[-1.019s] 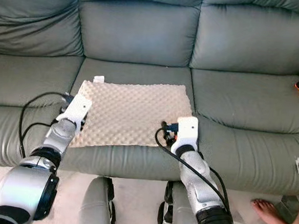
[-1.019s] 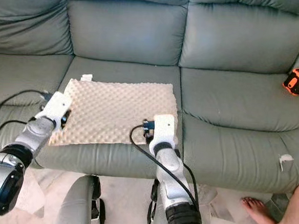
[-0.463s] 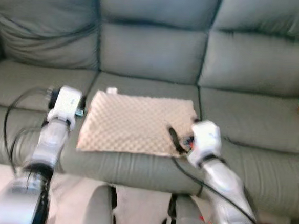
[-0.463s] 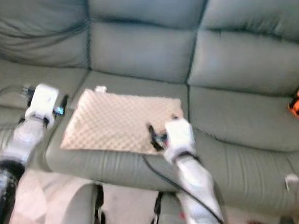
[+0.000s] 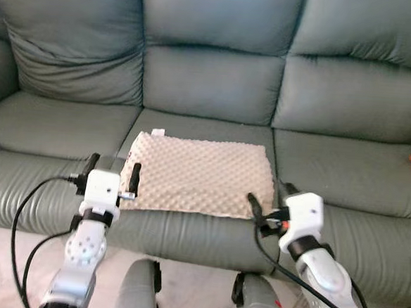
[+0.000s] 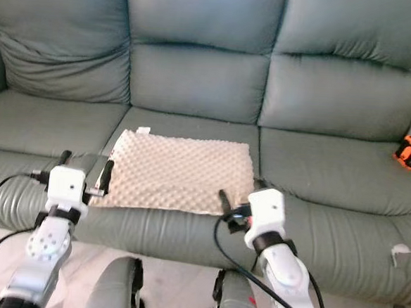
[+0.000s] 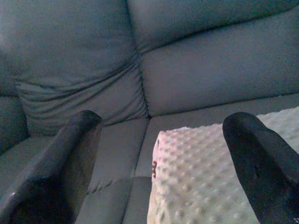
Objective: Move the pillow to the sofa
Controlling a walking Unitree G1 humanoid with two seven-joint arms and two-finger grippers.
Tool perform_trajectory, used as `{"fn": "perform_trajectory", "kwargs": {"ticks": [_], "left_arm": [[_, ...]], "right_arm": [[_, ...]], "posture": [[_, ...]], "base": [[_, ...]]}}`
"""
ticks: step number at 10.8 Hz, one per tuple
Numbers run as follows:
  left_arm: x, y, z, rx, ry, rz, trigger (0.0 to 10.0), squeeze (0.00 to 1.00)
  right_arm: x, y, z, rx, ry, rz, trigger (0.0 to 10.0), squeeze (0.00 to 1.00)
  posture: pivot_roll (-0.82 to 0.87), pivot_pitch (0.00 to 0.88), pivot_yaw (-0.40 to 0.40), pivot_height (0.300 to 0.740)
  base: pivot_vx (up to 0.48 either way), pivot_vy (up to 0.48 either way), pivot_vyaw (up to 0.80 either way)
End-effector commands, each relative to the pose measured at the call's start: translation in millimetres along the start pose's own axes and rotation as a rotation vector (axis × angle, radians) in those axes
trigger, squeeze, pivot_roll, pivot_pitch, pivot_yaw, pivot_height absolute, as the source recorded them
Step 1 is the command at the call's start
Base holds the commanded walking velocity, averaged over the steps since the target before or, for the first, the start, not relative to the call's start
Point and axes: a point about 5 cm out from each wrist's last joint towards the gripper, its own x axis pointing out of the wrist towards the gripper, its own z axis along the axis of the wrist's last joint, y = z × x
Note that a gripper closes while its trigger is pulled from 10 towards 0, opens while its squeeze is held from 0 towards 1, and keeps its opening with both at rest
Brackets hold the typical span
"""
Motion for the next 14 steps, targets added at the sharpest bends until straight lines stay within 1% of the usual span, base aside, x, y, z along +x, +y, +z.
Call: {"fn": "perform_trajectory", "kwargs": {"ticks": [1, 2, 3, 4, 5, 6, 7, 8, 9, 11, 12, 13, 14], "left_arm": [[1.6, -4.1, 5, 0.011, -0.011, -0.028, 10.0, 0.00], [4.2, -7.9, 8, 0.002, -0.008, -0.052, 10.0, 0.00], [6.3, -12.8, 12, -0.003, -0.002, -0.096, 10.0, 0.00], [7.5, -12.2, 9, 0.005, 0.014, -0.096, 10.0, 0.00], [7.0, -15.7, 1, 0.003, 0.052, -0.087, 10.0, 0.00], [8.4, -23.0, 3, -0.018, 0.053, -0.090, 10.0, 0.00], [10.1, -28.0, 5, -0.052, 0.060, -0.085, 10.0, 0.00], [12.2, -34.5, 6, -0.057, 0.062, -0.094, 10.0, 0.00], [15.0, -39.0, 11, -0.071, 0.043, -0.113, 10.0, 0.00], [19.1, -40.4, 15, -0.071, 0.035, -0.117, 10.0, 0.00], [24.4, -40.5, 19, -0.035, 0.004, -0.114, 10.0, 0.00], [29.0, -40.3, 22, -0.056, 0.004, -0.100, 10.0, 0.00], [32.5, -40.1, 26, -0.059, -0.007, -0.089, 10.0, 0.00]], "right_arm": [[-0.4, 0.3, 6, 0.014, -0.029, -0.024, 10.0, 0.00], [-1.0, 5.4, 5, 0.040, -0.029, -0.037, 10.0, 0.00], [1.0, 6.9, 6, 0.042, -0.032, -0.038, 10.0, 0.00], [6.6, 4.7, 8, 0.044, -0.044, -0.047, 10.0, 0.00], [15.2, 6.1, 13, 0.060, -0.063, -0.057, 10.0, 0.00], [19.8, 8.0, 17, 0.068, -0.074, -0.052, 10.0, 0.00], [20.3, 8.7, 18, 0.052, -0.080, -0.039, 10.0, 0.00], [20.1, 6.7, 15, 0.034, -0.066, -0.033, 10.0, 0.00], [21.3, 2.4, 15, 0.026, -0.064, -0.039, 10.0, 0.00], [23.5, 0.8, 17, 0.023, -0.069, -0.049, 10.0, 0.00], [26.2, 0.3, 18, 0.026, -0.075, -0.054, 10.0, 0.00], [29.8, 1.9, 18, 0.031, -0.071, -0.049, 10.0, 0.00], [34.3, 6.8, 22, 0.054, -0.081, -0.021, 10.0, 0.00]], "posture": [[-0.05, 0.000, 0.038, 0.650], [-0.06, 0.000, 0.048, 0.660], [-0.08, 0.000, 0.059, 0.675], [-0.11, 0.000, 0.066, 0.690], [-0.11, 0.000, 0.063, 0.705], [-0.11, 0.000, 0.058, 0.725], [-0.11, 0.000, 0.054, 0.740], [-0.12, 0.000, 0.052, 0.740], [-0.12, 0.000, 0.049, 0.740], [-0.12, 0.000, 0.054, 0.740], [-0.11, 0.000, 0.045, 0.740], [-0.11, 0.000, 0.043, 0.740], [-0.10, 0.000, 0.039, 0.740]], "base": [[0.000, 0.000, 0.00], [0.000, 0.000, 0.00], [0.000, 0.000, 0.00], [0.000, 0.000, 0.00], [0.000, 0.000, 0.00], [0.000, 0.000, 0.00], [0.000, 0.000, 0.00], [0.000, 0.000, 0.00], [0.000, 0.000, 0.00], [0.000, 0.000, 0.00], [0.000, 0.000, 0.00], [0.000, 0.000, 0.00], [0.000, 0.000, 0.00]]}}
